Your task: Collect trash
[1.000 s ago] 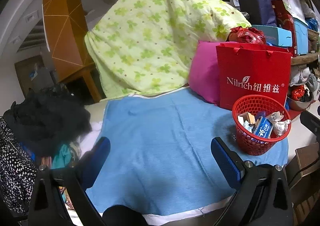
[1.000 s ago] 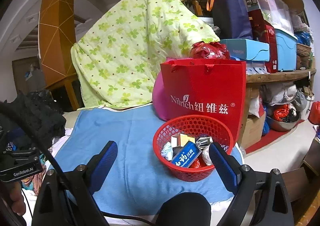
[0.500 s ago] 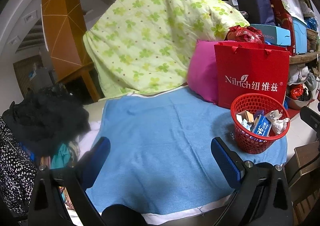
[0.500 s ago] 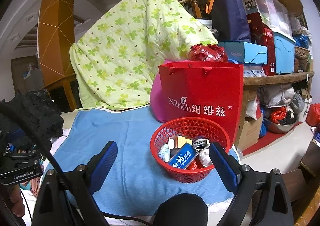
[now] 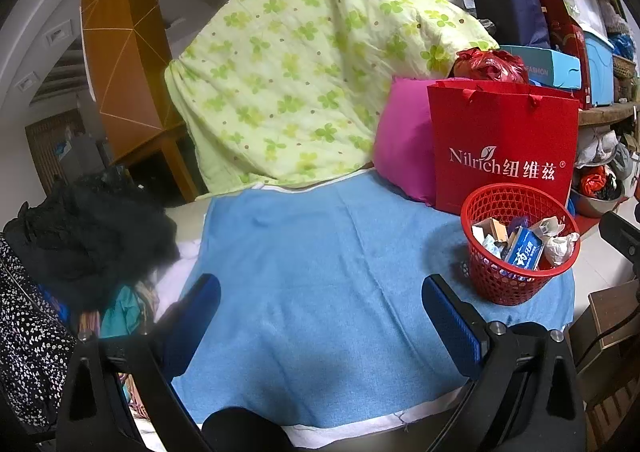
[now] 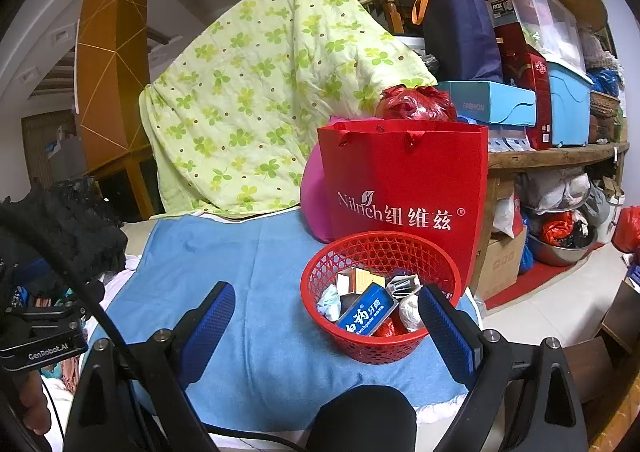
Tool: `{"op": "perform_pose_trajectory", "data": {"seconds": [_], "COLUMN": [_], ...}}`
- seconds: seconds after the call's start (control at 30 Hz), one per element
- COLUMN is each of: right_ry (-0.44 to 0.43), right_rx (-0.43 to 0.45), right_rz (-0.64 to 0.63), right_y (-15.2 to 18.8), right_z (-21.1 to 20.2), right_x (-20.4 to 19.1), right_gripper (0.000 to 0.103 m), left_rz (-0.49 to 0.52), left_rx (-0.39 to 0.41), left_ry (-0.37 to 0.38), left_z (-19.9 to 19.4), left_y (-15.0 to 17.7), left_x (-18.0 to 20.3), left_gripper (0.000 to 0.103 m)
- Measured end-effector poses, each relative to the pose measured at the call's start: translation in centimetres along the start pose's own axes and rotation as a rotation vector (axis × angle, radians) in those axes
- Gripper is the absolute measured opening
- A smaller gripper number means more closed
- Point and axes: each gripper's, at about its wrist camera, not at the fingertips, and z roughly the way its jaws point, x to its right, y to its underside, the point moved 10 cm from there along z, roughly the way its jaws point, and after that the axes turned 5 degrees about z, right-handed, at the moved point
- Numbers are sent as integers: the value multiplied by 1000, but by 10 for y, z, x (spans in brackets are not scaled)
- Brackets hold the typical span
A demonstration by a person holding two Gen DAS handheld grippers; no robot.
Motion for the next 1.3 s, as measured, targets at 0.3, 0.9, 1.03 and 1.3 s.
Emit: {"op": "perform_pose_trajectory", "data": {"seconds": [0.3,0.9,1.03,1.3], "right_ry": [0,-3,-3,-2], "right_rx": [-2,-7,-10,-10], "right_rz": [-2,-4,-4,-1], "right_y": [1,1,3,3], "right_z": [1,5,6,8], "right_x": [-2,-3,-3,0], "right_gripper": [95,95,95,95], "left_rz": [-1,4,6,7], "left_rx": [-6,-14,-15,-17], "left_ry": [6,14,17,19], "left_z": [3,6,7,7], "left_y": [2,6,8,8], "left_x": [0,2,3,3], "left_gripper": [100,100,100,100]}}
